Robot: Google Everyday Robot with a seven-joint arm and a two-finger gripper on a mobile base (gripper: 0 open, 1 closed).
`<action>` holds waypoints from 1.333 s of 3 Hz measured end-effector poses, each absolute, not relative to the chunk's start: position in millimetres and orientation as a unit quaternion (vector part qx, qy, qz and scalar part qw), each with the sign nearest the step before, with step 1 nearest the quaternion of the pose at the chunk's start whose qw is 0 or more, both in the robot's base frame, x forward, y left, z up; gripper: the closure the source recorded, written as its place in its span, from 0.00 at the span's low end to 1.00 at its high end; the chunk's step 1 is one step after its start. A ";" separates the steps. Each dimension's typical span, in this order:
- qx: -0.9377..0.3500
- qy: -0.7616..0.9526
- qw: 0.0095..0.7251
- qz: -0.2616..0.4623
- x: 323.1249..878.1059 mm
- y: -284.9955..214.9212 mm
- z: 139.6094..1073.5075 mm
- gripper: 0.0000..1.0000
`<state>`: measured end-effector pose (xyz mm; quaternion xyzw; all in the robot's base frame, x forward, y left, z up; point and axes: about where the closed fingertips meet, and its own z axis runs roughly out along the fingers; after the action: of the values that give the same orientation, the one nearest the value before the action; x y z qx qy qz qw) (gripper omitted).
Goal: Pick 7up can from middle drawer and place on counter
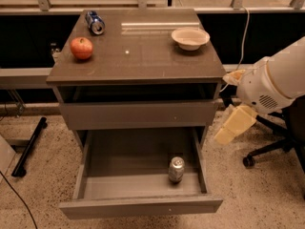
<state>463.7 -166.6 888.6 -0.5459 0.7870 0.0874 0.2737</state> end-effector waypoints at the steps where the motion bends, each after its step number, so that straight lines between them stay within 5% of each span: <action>1: -0.546 0.786 0.274 0.092 463.7 -164.4 888.2 0.00; 4: -0.516 0.794 0.278 0.158 493.3 -131.2 799.6 0.00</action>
Offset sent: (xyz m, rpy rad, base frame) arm 0.0192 0.0211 -0.0521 0.0889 0.0844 -0.0430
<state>493.3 -131.2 799.6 -0.5163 0.7944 0.1579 0.2782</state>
